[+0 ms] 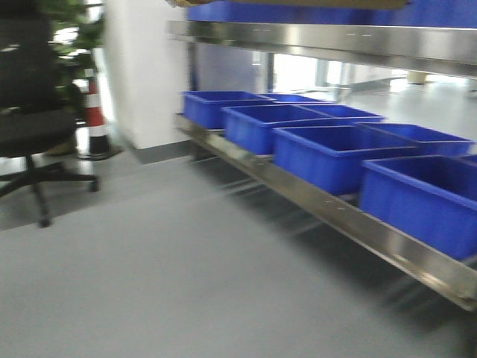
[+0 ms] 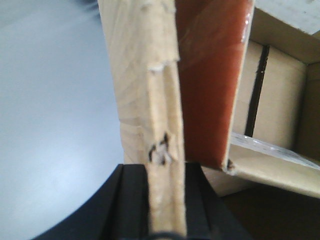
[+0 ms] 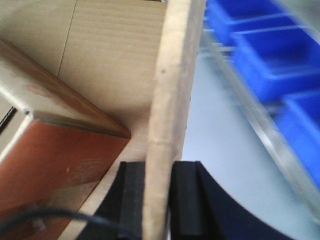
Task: Stack two boxes on right shelf middle
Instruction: 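Hold the boxes with both grippers while driving to the steel shelf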
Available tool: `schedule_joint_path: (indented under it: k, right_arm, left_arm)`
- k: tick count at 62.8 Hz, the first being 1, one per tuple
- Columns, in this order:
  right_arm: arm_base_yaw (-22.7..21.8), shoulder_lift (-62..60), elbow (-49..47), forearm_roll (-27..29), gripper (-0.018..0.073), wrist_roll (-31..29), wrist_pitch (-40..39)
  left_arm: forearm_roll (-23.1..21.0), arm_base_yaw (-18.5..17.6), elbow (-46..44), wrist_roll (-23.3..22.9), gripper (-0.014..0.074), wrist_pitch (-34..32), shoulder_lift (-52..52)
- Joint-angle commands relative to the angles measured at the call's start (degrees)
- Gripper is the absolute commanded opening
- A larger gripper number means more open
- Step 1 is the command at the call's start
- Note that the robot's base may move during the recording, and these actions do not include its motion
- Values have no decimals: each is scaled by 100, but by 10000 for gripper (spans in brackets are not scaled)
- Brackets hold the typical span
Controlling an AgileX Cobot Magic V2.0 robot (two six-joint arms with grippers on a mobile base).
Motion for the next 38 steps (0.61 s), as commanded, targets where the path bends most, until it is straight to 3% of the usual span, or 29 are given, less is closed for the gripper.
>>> schedule_joint_path:
  k: [1,38]
  right_arm:
    - [-71,-48,-52,-280,-154,-51,-416]
    - [-71,-48,-52,-280,-154,-51,-416]
  left_arm:
    - [-67,17,-68,-8,-111,-218,-101]
    - [-67,17,-68,-8,-111,-218,-101]
